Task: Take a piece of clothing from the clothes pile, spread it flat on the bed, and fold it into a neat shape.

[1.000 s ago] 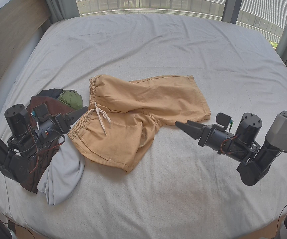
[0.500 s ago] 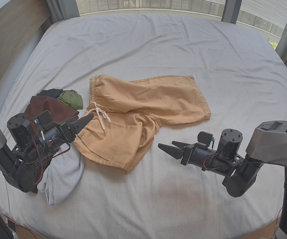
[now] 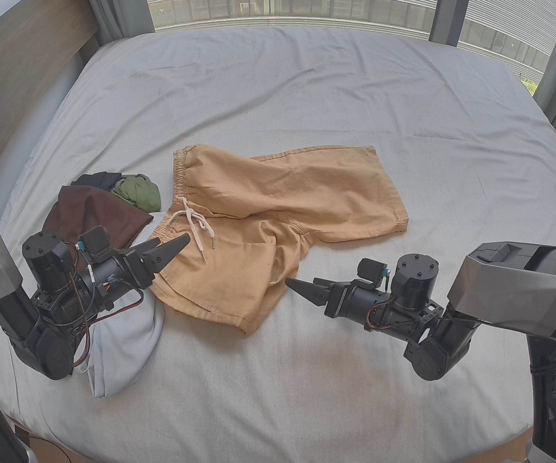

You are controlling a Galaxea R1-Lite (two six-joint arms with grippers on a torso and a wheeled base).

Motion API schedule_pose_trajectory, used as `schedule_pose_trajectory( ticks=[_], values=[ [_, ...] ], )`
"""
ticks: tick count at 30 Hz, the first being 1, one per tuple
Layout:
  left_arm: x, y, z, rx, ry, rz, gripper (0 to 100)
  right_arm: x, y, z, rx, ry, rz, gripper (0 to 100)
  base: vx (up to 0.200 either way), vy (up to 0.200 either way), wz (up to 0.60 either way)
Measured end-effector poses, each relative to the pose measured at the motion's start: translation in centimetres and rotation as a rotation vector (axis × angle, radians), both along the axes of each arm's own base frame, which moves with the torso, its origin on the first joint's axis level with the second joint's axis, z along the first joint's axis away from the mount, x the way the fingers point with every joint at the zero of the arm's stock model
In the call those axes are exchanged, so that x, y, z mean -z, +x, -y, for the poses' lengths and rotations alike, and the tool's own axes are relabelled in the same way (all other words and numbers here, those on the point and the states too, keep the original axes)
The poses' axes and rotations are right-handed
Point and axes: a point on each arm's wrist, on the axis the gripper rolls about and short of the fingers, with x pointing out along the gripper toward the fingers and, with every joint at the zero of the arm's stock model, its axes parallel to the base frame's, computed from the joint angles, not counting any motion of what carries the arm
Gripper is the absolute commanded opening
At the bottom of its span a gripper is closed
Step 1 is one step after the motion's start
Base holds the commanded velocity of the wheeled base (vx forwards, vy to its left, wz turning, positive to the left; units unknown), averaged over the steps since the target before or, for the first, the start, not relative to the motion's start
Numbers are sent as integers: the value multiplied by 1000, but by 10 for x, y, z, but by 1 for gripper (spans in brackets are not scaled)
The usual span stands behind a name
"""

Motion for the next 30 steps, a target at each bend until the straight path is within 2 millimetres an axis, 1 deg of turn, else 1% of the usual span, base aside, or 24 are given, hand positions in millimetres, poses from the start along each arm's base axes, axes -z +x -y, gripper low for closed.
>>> schedule_pose_trajectory(
  ticks=[4, 11, 17, 25, 26, 30],
  values=[
    [0, -1, 3, 11, -2, 0, 100, 6, 5, -5, -1, -2, -33, 100, 0, 0, 0],
    [-1, -1, 6, 20, -6, 2, 100, 13, 12, -13, -8, -3, -37, 100, 0, 0, 0],
    [-2, -1, 7, 23, -8, 2, 100, 14, 21, -19, -10, 8, -19, 100, 0, 0, 0],
    [-2, -1, 7, 23, -9, 3, 100, 16, 25, -29, -24, 18, -1, 100, 0, 0, 0],
    [-2, -1, 7, 23, -9, 3, 100, 16, 25, -29, -25, 19, -1, 0, 0, 0, 0],
    [-2, -1, 7, 23, -9, 4, 100, 18, 26, -32, -29, 21, 0, 0, 0, 0, 0]
  ],
)
